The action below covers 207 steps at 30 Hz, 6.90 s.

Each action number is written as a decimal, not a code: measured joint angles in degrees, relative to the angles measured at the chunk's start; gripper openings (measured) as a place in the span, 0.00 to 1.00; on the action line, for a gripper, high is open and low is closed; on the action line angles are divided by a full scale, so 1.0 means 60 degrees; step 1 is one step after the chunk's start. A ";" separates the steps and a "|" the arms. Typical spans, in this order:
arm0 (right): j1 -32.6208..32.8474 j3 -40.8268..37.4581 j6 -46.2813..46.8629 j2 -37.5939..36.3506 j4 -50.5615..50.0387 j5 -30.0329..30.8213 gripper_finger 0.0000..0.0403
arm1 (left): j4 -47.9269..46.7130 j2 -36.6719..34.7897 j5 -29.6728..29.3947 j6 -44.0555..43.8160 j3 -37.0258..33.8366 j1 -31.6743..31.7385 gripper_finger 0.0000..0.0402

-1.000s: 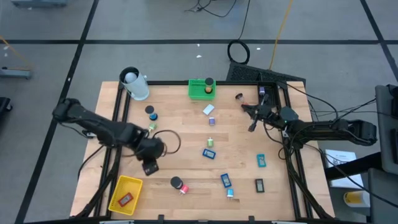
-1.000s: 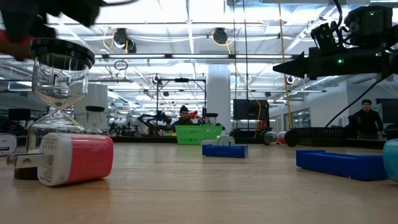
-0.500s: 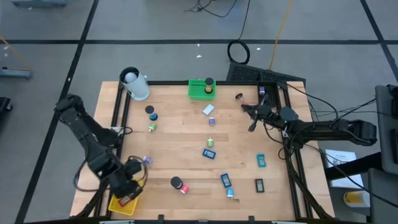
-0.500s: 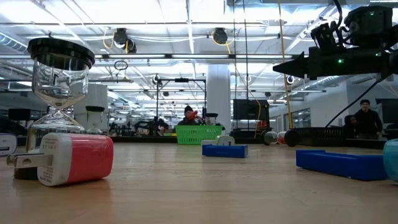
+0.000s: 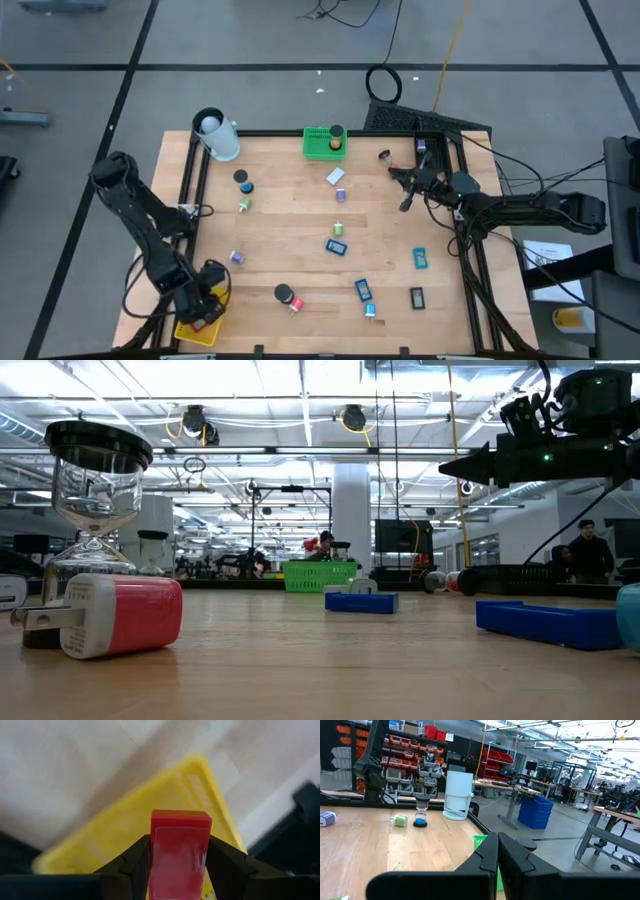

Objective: Pick & Place Office items
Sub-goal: Put the red timer into the yellow basket, then put the right green adapter into the black basket

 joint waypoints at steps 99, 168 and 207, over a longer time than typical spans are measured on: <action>0.2063 0.8166 0.4834 0.3056 -1.5217 0.1235 0.02 | 1.9037 0.0729 0.0365 1.7351 -0.5492 1.2405 0.03; 0.4029 1.1657 -0.5814 1.0484 -1.4066 -0.0025 0.33 | 1.8897 0.1249 0.0547 1.7420 -0.5482 1.3302 0.08; -0.4735 0.9020 0.4879 0.4902 -1.7850 0.1295 0.32 | 1.8893 0.1249 0.0868 1.7351 -0.5482 1.3299 0.08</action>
